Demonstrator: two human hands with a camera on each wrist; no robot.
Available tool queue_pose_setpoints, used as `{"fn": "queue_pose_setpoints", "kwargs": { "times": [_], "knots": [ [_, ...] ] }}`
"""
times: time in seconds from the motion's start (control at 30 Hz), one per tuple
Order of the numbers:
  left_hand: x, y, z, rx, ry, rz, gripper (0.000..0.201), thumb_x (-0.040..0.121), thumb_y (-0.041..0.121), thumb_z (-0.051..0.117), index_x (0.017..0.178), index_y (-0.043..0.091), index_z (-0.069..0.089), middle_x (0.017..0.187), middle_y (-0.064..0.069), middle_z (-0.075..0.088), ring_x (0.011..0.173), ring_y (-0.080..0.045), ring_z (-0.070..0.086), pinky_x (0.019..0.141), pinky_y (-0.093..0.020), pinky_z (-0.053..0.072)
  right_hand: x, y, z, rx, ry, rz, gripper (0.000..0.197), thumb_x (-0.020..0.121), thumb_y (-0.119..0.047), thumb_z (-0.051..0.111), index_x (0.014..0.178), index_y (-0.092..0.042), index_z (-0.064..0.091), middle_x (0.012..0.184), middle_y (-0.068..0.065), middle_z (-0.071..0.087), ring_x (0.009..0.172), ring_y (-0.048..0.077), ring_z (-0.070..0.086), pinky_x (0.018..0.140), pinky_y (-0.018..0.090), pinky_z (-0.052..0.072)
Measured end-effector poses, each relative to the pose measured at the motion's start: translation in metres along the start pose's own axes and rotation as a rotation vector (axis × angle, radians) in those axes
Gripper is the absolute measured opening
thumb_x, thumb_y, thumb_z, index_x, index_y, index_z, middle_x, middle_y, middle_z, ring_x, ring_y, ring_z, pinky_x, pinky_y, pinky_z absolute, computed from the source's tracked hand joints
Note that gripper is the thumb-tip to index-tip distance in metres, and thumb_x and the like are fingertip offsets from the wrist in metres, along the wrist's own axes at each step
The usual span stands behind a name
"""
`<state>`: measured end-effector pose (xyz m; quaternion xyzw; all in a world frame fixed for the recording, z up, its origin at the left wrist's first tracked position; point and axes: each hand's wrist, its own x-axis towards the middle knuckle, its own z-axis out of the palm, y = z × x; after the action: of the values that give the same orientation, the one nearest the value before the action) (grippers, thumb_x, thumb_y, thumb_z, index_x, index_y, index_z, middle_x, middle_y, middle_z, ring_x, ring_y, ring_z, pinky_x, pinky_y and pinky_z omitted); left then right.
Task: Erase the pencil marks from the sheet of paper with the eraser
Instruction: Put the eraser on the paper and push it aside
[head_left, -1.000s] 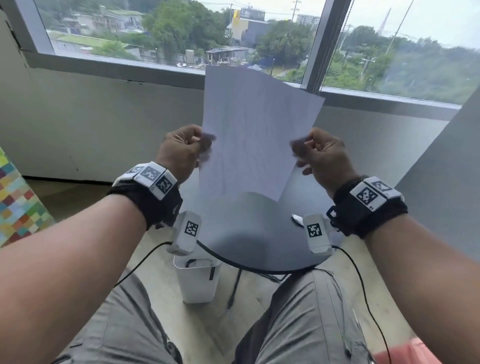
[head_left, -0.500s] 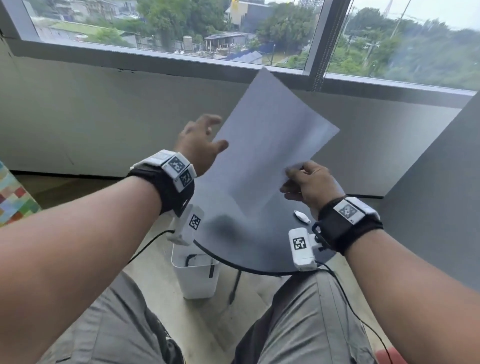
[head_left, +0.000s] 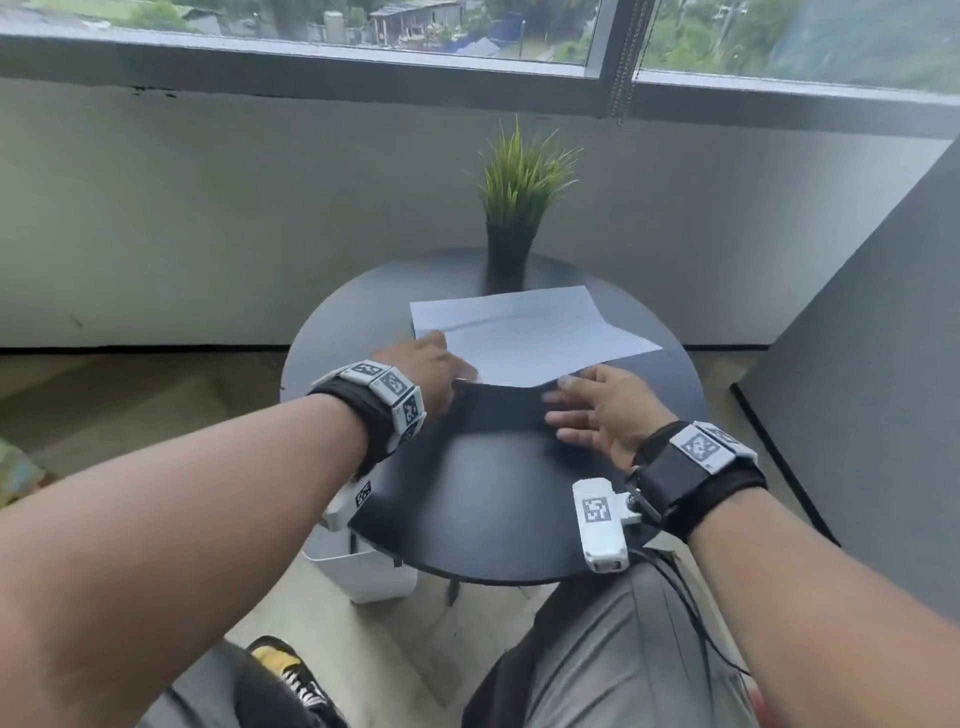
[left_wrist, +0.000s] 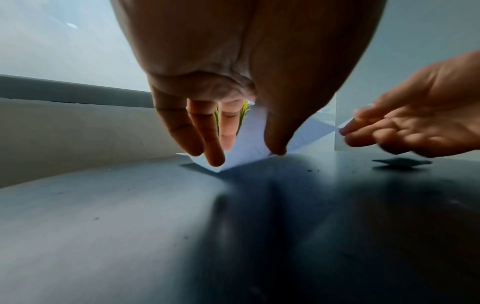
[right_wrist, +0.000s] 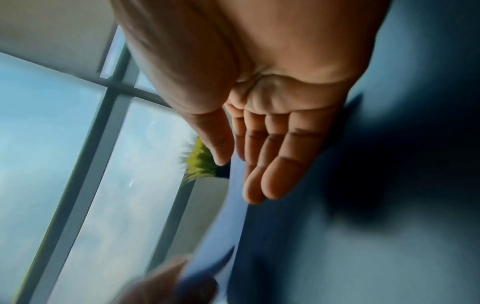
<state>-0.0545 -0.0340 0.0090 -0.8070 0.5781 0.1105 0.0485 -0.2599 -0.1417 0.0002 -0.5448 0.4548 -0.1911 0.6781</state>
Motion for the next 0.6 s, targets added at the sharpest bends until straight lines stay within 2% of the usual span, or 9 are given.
{"fn": "queue_pose_setpoints", "kwargs": {
  "times": [0.07, 0.13, 0.17, 0.2, 0.33, 0.4, 0.47, 0.53, 0.6],
  "knots": [
    [0.014, -0.002, -0.002, 0.006, -0.015, 0.002, 0.027, 0.091, 0.019, 0.044, 0.101, 0.035, 0.063, 0.112, -0.001, 0.051, 0.108, -0.030, 0.059, 0.087, -0.039, 0.052, 0.006, -0.004, -0.013, -0.519, 0.021, -0.108, 0.012, 0.090, -0.024, 0.066, 0.097, -0.016, 0.062, 0.090, 0.005, 0.068, 0.062, 0.019, 0.059, 0.055, 0.026, 0.046],
    [0.028, -0.005, -0.005, 0.018, -0.009, -0.007, 0.030, 0.090, 0.019, 0.044, 0.104, 0.033, 0.065, 0.112, 0.000, 0.054, 0.110, -0.029, 0.057, 0.085, -0.035, 0.049, 0.011, -0.005, -0.030, -1.169, -0.006, -0.190, 0.023, 0.082, -0.039, 0.068, 0.102, -0.030, 0.064, 0.099, -0.003, 0.060, 0.083, 0.019, 0.060, 0.072, 0.029, 0.048],
    [0.035, -0.005, -0.007, 0.029, -0.008, -0.013, 0.031, 0.090, 0.018, 0.044, 0.107, 0.033, 0.066, 0.113, 0.001, 0.056, 0.112, -0.028, 0.056, 0.084, -0.034, 0.048, 0.011, -0.002, -0.037, -1.366, -0.049, -0.180, 0.029, 0.078, -0.045, 0.066, 0.105, -0.037, 0.061, 0.104, -0.004, 0.052, 0.091, 0.020, 0.058, 0.081, 0.033, 0.049],
    [0.042, -0.006, -0.009, 0.039, -0.014, -0.016, 0.031, 0.090, 0.018, 0.045, 0.109, 0.032, 0.066, 0.114, 0.002, 0.058, 0.114, -0.027, 0.056, 0.083, -0.033, 0.048, 0.011, 0.002, -0.041, -1.444, -0.097, -0.162, 0.033, 0.076, -0.046, 0.065, 0.107, -0.041, 0.057, 0.105, -0.004, 0.047, 0.095, 0.021, 0.056, 0.086, 0.036, 0.049],
    [0.063, -0.009, -0.012, 0.048, -0.045, 0.002, 0.029, 0.088, 0.019, 0.049, 0.109, 0.030, 0.067, 0.111, 0.004, 0.063, 0.112, -0.027, 0.057, 0.093, -0.039, 0.052, 0.020, 0.004, -0.050, -1.447, -0.198, -0.277, 0.014, 0.086, -0.029, 0.058, 0.098, -0.034, 0.054, 0.098, -0.003, 0.051, 0.096, 0.024, 0.056, 0.085, 0.034, 0.047],
    [0.070, -0.009, -0.014, 0.079, -0.055, 0.029, 0.030, 0.090, 0.020, 0.048, 0.112, 0.031, 0.066, 0.114, 0.002, 0.063, 0.112, -0.028, 0.056, 0.093, -0.037, 0.051, 0.029, -0.007, -0.050, -1.434, -0.195, -0.310, 0.009, 0.089, -0.030, 0.059, 0.095, -0.030, 0.052, 0.096, -0.002, 0.054, 0.092, 0.024, 0.056, 0.079, 0.031, 0.043],
    [0.074, -0.006, -0.015, 0.158, -0.083, 0.051, 0.032, 0.096, 0.024, 0.044, 0.119, 0.032, 0.064, 0.125, -0.001, 0.060, 0.116, -0.031, 0.053, 0.085, -0.030, 0.043, 0.041, -0.022, -0.052, -1.384, -0.142, -0.332, 0.011, 0.089, -0.030, 0.061, 0.093, -0.025, 0.052, 0.094, -0.003, 0.057, 0.088, 0.023, 0.056, 0.074, 0.031, 0.042],
    [0.076, -0.003, -0.016, 0.208, -0.093, 0.047, 0.032, 0.100, 0.036, 0.041, 0.126, 0.034, 0.059, 0.135, -0.003, 0.053, 0.122, -0.033, 0.048, 0.079, -0.032, 0.032, 0.056, -0.037, -0.053, -1.328, -0.059, -0.362, 0.011, 0.087, -0.027, 0.062, 0.090, -0.024, 0.052, 0.092, -0.004, 0.060, 0.088, 0.022, 0.057, 0.073, 0.033, 0.044],
    [0.076, 0.000, -0.016, 0.221, -0.124, 0.034, 0.044, 0.098, 0.054, 0.044, 0.136, 0.034, 0.052, 0.145, -0.004, 0.045, 0.128, -0.034, 0.042, 0.082, -0.036, 0.029, 0.073, -0.049, -0.054, -1.301, 0.021, -0.372, 0.012, 0.085, -0.025, 0.064, 0.089, -0.022, 0.053, 0.092, -0.004, 0.061, 0.089, 0.022, 0.056, 0.072, 0.032, 0.042]
  ]
}}
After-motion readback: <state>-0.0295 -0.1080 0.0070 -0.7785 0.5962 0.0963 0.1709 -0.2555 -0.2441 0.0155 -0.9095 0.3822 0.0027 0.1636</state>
